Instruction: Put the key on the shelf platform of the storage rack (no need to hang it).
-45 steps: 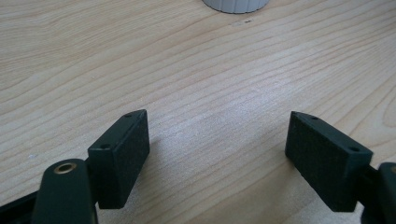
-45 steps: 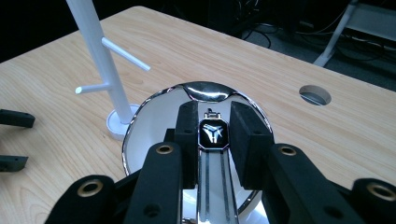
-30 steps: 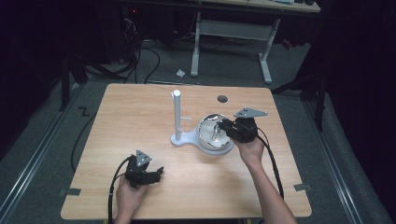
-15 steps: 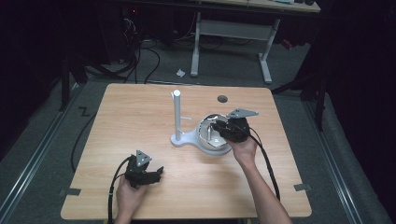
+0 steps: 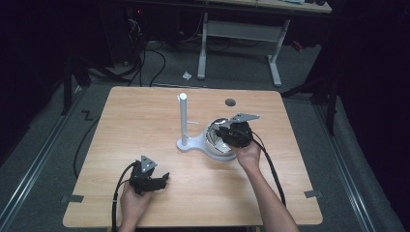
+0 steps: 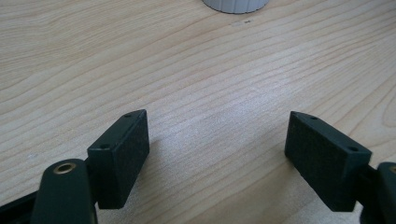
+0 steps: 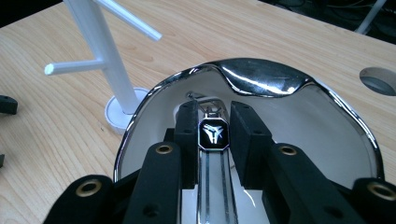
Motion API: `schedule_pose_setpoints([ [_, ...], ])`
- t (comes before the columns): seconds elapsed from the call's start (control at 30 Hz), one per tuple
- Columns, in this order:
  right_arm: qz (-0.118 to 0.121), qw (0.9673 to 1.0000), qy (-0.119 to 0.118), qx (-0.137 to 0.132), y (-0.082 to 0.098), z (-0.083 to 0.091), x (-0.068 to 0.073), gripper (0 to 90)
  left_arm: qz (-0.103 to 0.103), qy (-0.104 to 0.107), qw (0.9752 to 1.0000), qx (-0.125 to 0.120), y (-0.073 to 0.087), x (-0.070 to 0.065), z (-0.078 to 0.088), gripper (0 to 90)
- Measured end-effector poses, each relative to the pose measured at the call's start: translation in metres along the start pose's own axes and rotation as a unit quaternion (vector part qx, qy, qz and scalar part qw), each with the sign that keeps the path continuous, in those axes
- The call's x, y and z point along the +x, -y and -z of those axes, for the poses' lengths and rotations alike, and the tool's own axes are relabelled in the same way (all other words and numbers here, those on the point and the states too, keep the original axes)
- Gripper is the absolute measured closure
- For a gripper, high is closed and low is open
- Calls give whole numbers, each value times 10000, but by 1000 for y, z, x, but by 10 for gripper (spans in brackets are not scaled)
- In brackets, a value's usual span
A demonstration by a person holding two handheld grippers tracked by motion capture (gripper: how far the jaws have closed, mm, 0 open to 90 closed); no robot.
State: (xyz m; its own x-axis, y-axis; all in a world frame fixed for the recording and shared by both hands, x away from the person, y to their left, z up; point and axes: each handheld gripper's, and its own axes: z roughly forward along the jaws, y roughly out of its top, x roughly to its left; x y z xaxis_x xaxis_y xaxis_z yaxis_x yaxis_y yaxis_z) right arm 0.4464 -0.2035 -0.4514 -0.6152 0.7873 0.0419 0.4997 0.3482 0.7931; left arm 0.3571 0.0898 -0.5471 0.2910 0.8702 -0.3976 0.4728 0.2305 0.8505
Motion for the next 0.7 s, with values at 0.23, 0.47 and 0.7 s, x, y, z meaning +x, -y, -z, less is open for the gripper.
schedule_pose_setpoints([
  [0.23,-57,10000,13,7,1,1,-1,647,-5,0,10000,3,0,0,0,223],
  [0.47,-42,10000,21,-39,1,12,-3,585,0,1,10000,0,0,0,0,223],
  [0.7,-90,9999,85,-11,1,22,-3,542,-5,-1,10000,2,0,0,0,223],
])
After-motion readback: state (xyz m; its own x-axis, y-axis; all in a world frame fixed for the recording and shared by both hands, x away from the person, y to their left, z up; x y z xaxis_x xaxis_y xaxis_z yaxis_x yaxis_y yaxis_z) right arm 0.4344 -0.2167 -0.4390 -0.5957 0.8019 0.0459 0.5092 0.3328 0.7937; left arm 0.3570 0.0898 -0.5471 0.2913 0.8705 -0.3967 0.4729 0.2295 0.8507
